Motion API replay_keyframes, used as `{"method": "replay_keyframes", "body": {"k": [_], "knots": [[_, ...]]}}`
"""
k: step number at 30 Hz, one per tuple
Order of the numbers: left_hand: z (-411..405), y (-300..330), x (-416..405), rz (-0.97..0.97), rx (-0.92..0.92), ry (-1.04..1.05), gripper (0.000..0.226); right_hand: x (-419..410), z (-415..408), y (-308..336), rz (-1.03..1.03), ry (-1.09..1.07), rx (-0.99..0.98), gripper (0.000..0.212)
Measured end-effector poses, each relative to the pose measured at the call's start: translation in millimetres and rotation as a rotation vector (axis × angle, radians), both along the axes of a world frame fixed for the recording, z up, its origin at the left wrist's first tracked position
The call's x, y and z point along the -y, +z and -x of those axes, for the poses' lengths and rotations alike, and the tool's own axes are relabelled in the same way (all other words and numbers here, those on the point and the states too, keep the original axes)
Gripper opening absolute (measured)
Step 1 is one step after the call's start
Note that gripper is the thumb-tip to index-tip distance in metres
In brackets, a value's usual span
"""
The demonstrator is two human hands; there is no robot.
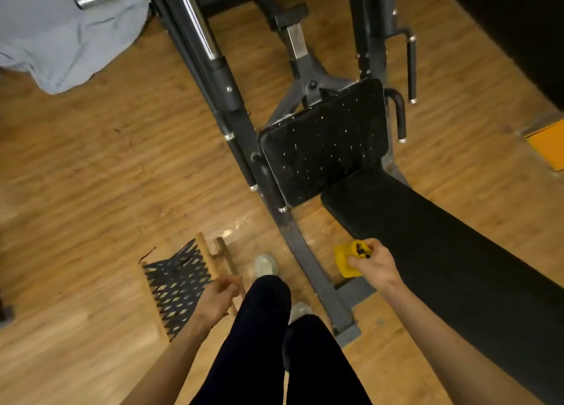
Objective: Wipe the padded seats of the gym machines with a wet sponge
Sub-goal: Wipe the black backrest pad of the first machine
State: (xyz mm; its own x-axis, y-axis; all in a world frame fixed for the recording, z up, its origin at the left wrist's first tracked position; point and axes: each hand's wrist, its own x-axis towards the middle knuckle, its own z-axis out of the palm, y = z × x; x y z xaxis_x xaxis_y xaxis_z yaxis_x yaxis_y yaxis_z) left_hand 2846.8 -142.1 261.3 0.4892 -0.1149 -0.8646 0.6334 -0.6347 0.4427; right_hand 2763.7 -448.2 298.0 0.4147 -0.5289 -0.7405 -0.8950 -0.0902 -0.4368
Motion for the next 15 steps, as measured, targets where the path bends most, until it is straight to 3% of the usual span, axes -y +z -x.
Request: {"method": "replay_keyframes", "body": {"k": [7, 15], "knots": [[-105.0, -17.0, 63.2, 0.125, 0.045, -0.043, 0.020, 16.6, -90.1, -18.9, -0.057, -0.177, 0.156, 0.025], [-171.3, -52.3, 115.0, 0.179, 0.072, 0.010, 0.017, 47.4, -183.2, -53.4, -0.143, -0.143, 0.225, 0.036]]}}
